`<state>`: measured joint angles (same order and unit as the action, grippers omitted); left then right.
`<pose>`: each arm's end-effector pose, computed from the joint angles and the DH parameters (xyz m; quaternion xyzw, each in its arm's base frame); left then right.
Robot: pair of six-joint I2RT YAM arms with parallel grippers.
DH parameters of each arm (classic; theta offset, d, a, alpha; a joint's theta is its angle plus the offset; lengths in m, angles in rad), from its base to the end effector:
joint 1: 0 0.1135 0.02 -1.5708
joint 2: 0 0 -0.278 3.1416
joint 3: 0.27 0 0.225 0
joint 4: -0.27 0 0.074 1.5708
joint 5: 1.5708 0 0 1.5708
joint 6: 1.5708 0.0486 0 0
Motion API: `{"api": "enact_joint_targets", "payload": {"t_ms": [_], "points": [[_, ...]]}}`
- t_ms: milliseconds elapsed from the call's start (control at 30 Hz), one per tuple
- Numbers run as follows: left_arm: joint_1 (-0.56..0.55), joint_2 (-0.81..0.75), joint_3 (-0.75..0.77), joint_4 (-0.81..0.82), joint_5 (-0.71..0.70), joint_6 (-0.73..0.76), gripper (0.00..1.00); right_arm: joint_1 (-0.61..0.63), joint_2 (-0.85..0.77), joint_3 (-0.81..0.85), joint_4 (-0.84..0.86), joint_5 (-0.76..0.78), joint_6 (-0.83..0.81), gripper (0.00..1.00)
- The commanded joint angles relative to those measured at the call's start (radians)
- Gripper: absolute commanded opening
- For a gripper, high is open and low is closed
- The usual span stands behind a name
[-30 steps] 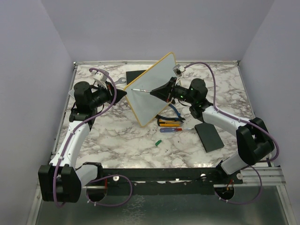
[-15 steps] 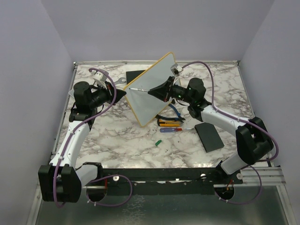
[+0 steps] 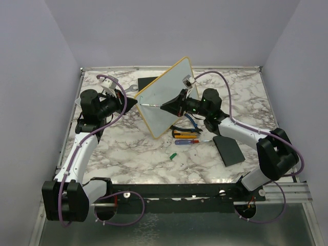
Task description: Write a sentence on the whiteboard
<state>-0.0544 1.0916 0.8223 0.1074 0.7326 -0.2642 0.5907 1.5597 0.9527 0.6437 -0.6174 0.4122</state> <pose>0.2234 -0.0447 0.3426 0.1562 0.7318 -0.3654 0.5537 0.2691 0.2143 0.3213 -0.2768 0.6391 0.5146 0.5001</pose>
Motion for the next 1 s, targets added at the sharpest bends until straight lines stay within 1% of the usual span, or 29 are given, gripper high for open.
{"api": "enact_joint_targets", "payload": {"t_ms": [0, 167, 433, 967], "points": [[-0.003, -0.03, -0.003, 0.02, 0.013, 0.021, 0.0, 0.01, -0.008, -0.035, -0.059, 0.063, -0.042, 0.01], [-0.003, -0.032, -0.002, 0.019, 0.01, 0.021, 0.0, 0.01, -0.021, -0.058, -0.074, 0.081, -0.051, 0.01], [-0.003, -0.033, -0.003, 0.02, 0.01, 0.021, 0.0, 0.009, -0.056, -0.083, -0.087, 0.173, -0.052, 0.01], [-0.004, -0.039, -0.005, 0.019, 0.01, 0.025, 0.0, 0.01, -0.067, -0.082, -0.059, 0.242, -0.029, 0.01]]}}
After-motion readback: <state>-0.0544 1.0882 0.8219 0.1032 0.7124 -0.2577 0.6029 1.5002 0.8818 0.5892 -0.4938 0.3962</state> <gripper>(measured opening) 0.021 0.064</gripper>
